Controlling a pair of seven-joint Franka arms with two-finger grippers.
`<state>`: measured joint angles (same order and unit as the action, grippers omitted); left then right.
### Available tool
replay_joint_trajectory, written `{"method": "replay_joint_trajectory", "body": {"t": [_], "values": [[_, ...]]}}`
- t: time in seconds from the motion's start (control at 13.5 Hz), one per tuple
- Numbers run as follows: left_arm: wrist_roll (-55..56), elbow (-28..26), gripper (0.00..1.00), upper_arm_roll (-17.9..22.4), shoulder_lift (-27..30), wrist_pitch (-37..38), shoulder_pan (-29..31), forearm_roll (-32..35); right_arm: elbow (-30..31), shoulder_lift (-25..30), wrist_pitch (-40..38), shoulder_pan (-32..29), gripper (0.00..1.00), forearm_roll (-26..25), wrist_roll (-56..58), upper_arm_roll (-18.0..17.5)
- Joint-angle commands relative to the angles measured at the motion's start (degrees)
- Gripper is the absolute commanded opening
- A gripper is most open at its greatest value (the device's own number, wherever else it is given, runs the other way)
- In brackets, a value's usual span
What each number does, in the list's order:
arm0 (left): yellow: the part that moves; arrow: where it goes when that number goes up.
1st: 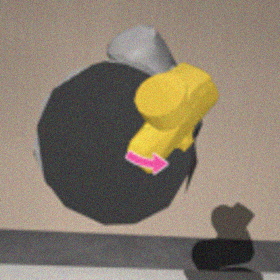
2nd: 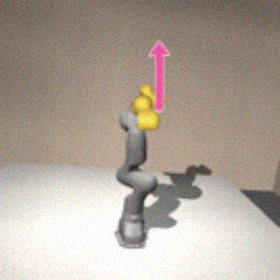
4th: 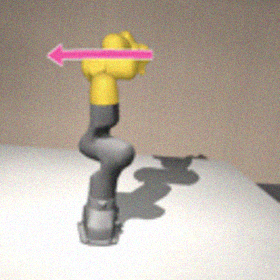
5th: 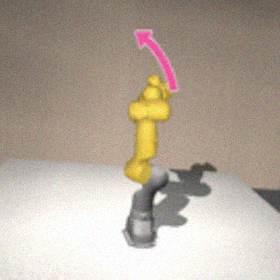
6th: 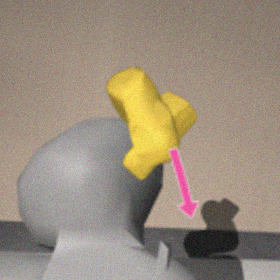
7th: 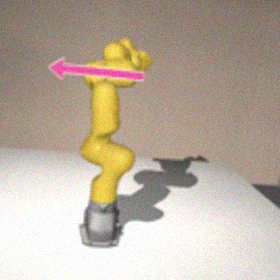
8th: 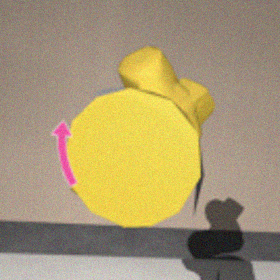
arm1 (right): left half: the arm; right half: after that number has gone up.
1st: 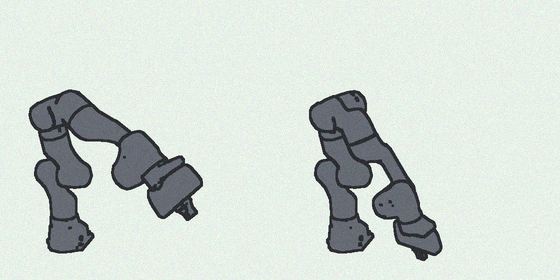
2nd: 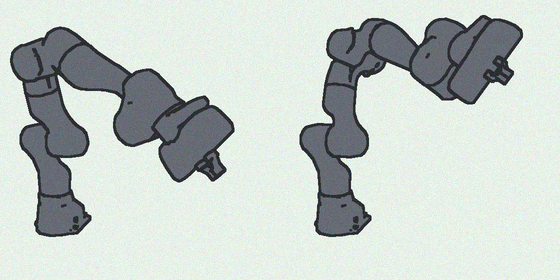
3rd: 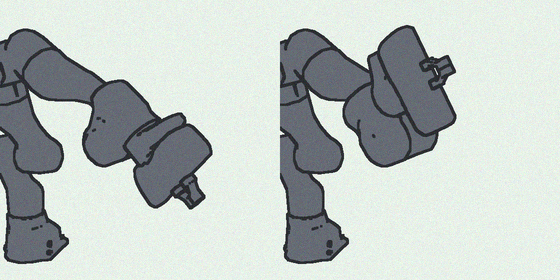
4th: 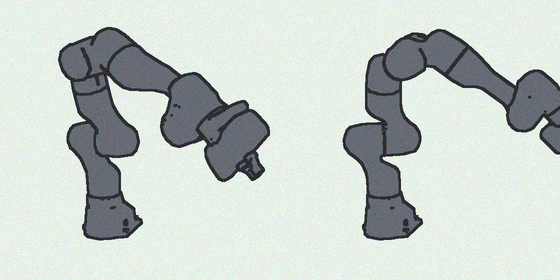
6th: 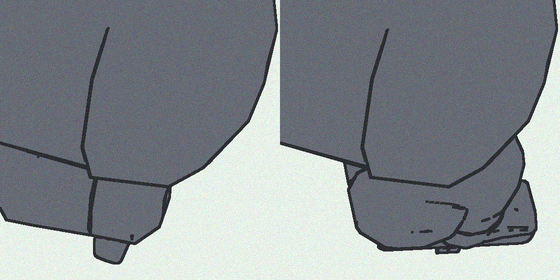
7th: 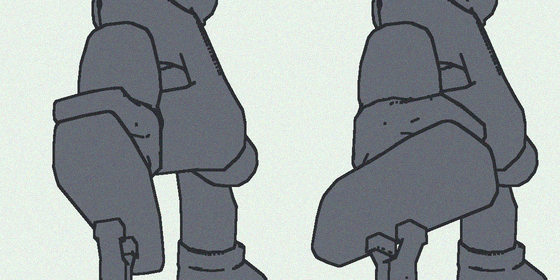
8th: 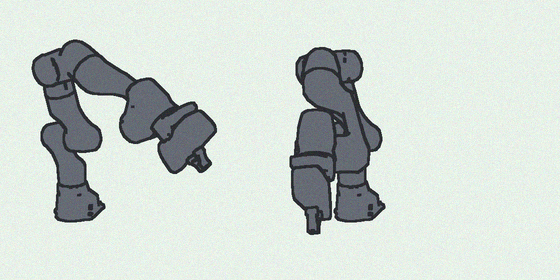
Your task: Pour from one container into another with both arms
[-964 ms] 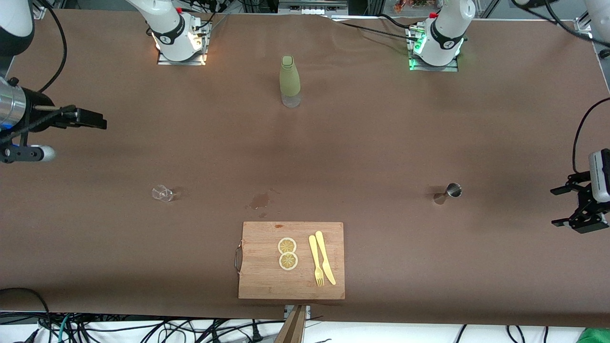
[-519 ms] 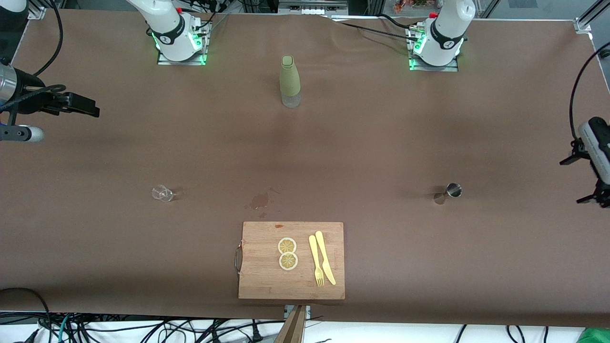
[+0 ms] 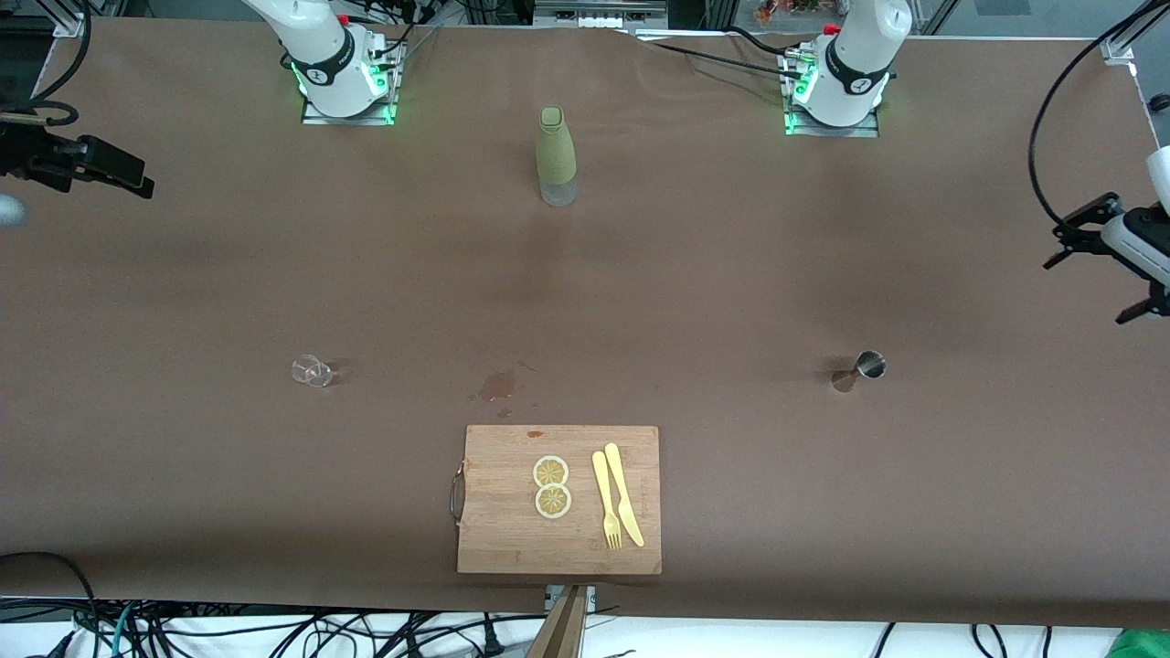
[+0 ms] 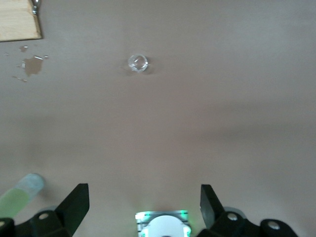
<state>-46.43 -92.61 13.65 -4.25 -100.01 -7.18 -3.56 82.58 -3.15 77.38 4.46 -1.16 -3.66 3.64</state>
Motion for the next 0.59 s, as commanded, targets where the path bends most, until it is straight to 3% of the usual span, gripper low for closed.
{"method": "replay_joint_trajectory", "body": {"t": [0.0, 0.22, 0.52], "values": [[16.58, -1.08, 1.0, -4.41, 1.88, 4.45, 1.02, 2.24, 3.38, 2.0, 1.28, 1.08, 1.0, -2.18, 2.77, -0.3], [27.68, -0.81, 1.0, -13.0, 2.14, 7.1, 6.54, 2.24, 4.17, 2.54, 2.68, 1.08, 1.0, -2.62, 7.08, -0.3], [44.55, 0.85, 1.0, -21.36, 2.15, 12.64, 11.21, 2.24, 3.12, 1.05, 2.77, 0.99, 1.0, -2.0, 6.38, -0.3]]}}
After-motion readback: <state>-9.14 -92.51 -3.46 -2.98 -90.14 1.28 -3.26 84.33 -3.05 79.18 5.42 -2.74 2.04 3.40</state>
